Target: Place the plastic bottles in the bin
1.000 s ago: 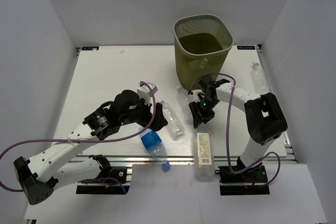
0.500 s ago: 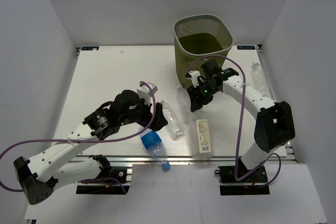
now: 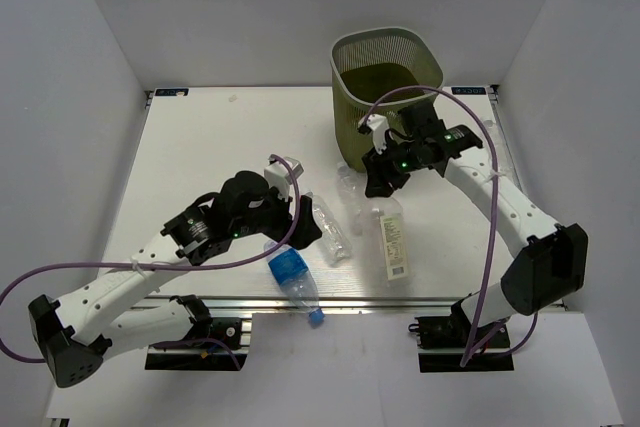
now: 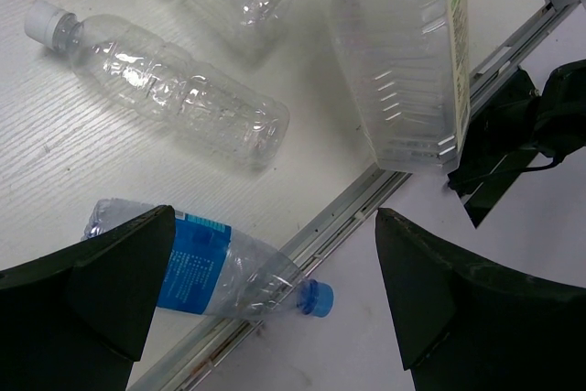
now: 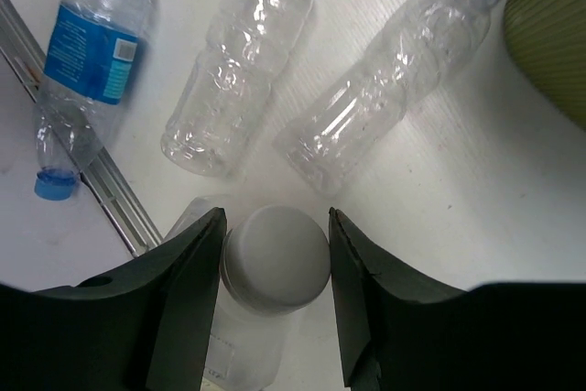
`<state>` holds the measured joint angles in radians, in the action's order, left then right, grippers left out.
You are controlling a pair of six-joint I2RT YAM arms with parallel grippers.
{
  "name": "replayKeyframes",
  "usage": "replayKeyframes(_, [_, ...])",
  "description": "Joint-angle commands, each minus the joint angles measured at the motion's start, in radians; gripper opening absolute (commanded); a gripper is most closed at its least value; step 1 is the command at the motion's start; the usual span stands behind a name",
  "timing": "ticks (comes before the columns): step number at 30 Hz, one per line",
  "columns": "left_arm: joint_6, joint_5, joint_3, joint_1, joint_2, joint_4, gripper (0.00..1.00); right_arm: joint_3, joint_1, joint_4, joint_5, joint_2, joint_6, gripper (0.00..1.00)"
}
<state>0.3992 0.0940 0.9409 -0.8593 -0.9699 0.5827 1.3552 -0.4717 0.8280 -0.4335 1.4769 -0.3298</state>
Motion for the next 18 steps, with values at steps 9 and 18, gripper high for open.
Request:
replayKeyframes(9, [-0.011,0.006,0.018,-0.006,-0.003,-0.029,1.00,0.269,0.010,0.008,-0.086,-0.056,-0.012,0.00])
replayKeyframes(18, [-0.011,0.006,0.018,-0.006,0.008,-0.020,1.00,0.596,0.022,-0.065,-0.108,0.019,0.083,0.00])
